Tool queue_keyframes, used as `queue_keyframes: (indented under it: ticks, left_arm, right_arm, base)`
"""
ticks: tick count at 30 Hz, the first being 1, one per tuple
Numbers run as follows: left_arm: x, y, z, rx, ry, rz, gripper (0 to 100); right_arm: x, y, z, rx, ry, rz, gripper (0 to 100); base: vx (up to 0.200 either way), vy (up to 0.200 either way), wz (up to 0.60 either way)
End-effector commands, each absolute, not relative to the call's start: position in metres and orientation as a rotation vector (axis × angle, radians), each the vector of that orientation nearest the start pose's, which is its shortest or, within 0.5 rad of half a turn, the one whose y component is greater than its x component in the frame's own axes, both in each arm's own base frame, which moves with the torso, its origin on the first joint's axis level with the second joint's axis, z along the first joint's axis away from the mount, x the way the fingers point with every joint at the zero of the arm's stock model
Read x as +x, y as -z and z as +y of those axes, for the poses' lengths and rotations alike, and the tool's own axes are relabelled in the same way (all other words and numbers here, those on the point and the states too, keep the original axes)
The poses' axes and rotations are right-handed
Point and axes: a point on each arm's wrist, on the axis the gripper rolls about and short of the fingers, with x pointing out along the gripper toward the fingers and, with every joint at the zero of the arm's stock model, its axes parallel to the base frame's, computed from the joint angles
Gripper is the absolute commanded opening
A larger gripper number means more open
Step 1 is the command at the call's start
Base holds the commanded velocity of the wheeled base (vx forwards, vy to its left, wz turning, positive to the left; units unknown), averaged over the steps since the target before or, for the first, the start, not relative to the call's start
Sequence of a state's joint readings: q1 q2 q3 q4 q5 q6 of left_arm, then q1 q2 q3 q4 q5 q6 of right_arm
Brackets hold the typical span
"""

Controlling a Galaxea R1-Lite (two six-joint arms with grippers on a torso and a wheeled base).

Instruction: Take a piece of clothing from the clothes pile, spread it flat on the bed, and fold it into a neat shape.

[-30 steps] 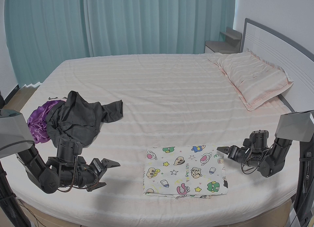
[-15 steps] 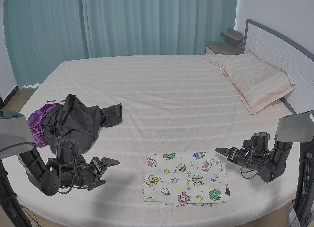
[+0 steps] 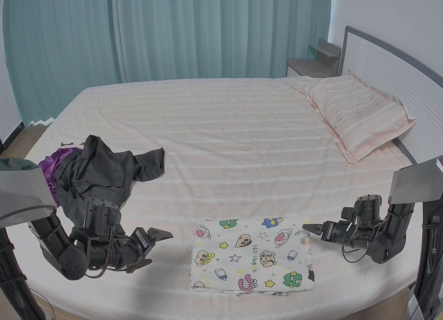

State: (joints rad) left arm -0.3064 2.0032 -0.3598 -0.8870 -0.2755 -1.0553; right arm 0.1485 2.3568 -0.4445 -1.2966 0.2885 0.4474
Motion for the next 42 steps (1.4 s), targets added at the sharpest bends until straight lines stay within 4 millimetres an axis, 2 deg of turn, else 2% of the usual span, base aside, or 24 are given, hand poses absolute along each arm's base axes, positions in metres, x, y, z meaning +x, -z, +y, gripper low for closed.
queue_keyframes:
  ticks: [1,5,9,16,28,32,42]
  left_arm:
    - [0.243,-0.020,-0.093,-0.933,0.115,1.006,100]
    - [0.240,-0.012,-0.101,-0.854,0.120,1.019,100]
    - [0.241,0.005,-0.113,-0.714,0.113,0.996,100]
    - [0.247,0.024,-0.129,-0.633,0.105,0.915,100]
    - [0.263,0.037,-0.161,-0.535,0.174,0.855,100]
    - [0.266,0.046,-0.163,-0.463,0.154,0.837,100]
    - [0.278,0.047,-0.178,-0.475,0.189,0.802,100]
  right_arm:
    - [0.292,0.038,0.053,0.459,-0.327,0.743,100]
    - [0.285,0.041,0.064,0.452,-0.392,0.750,100]
    - [0.279,0.050,0.087,0.427,-0.455,0.781,100]
    - [0.275,0.062,0.102,0.395,-0.473,0.808,100]
    - [0.272,0.067,0.112,0.387,-0.508,0.795,100]
    - [0.268,0.070,0.120,0.373,-0.537,0.774,100]
    - [0.265,0.074,0.124,0.359,-0.532,0.780,100]
  base:
    - [0.000,0.000,0.00]
    - [0.000,0.000,0.00]
    - [0.000,0.000,0.00]
    - [0.000,0.000,0.00]
    - [0.000,0.000,0.00]
    - [0.000,0.000,0.00]
    - [0.000,0.000,0.00]
